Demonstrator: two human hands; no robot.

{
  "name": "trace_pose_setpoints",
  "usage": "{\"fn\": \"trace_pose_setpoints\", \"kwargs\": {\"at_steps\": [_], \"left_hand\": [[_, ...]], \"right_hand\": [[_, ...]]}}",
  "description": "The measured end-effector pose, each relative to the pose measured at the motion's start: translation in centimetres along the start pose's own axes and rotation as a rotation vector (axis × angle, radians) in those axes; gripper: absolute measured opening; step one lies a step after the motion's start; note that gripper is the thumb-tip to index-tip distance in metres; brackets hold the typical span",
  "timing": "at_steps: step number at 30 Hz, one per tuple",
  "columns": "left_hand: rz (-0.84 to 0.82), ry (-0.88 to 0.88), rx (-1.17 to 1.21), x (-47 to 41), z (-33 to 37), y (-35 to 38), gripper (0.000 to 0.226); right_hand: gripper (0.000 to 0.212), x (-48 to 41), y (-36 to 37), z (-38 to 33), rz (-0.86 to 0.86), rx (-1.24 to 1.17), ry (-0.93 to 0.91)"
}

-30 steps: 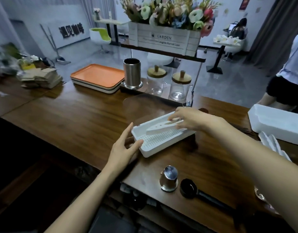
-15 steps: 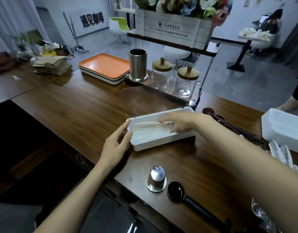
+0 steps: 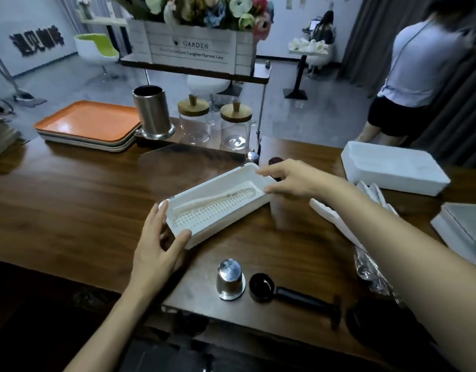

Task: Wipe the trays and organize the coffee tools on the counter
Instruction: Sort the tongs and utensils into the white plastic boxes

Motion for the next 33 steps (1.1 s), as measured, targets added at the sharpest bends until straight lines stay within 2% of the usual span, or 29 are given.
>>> {"fn": "trace_pose_setpoints", "kwargs": {"at_steps": [4,8,13,18,20,25,29,33], "left_hand": [[-0.041,0.02,-0.003,0.5,0.2,0.0,0.078],[-0.002,0.072,-0.087,1.0,0.7,-0.6,0.078],[0.075,0.343,-0.178,0.9,4.8,-0.9,0.061],[-0.151,0.459,-0.115,-0.2,10.8,2.5,0.054],[-0.242,0.464,-0.098,-0.8,12.4,4.0,0.05],[-0.412,0.489,-0.194,-1.5,15.4,8.2,0.063],[-0.397,0.433,-0.32,-3.4,13.2,8.4,0.057],[-0.379,0.371,-0.495,-4.9,8.5,6.1,0.053]], "right_hand": [[0.052,6.2,-1.9,4.1,0.185,-0.092,0.143],[0.05,12.1,-2.3,8.4,0.342,-0.117,0.328],[0.056,16.9,-1.6,12.4,0.435,-0.092,0.503],[0.083,19.5,-1.0,15.4,0.411,-0.045,0.636],[0.088,20.1,-0.7,16.4,0.412,-0.037,0.658],[0.08,20.5,-0.8,17.9,0.453,-0.032,0.656],[0.089,19.9,-0.5,18.4,0.419,0.036,0.587],[0.087,19.1,0.0,19.0,0.417,0.022,0.548]]}}
Point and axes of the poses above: each hand's wrist, its own x-axis away from the middle knuckle, its own y-axis out of the palm, z = x × y, the point moved 4 cm from there along -x, towards the middle knuckle, and after that the axes turned 5 degrees about -x, right-handed, at the moved point
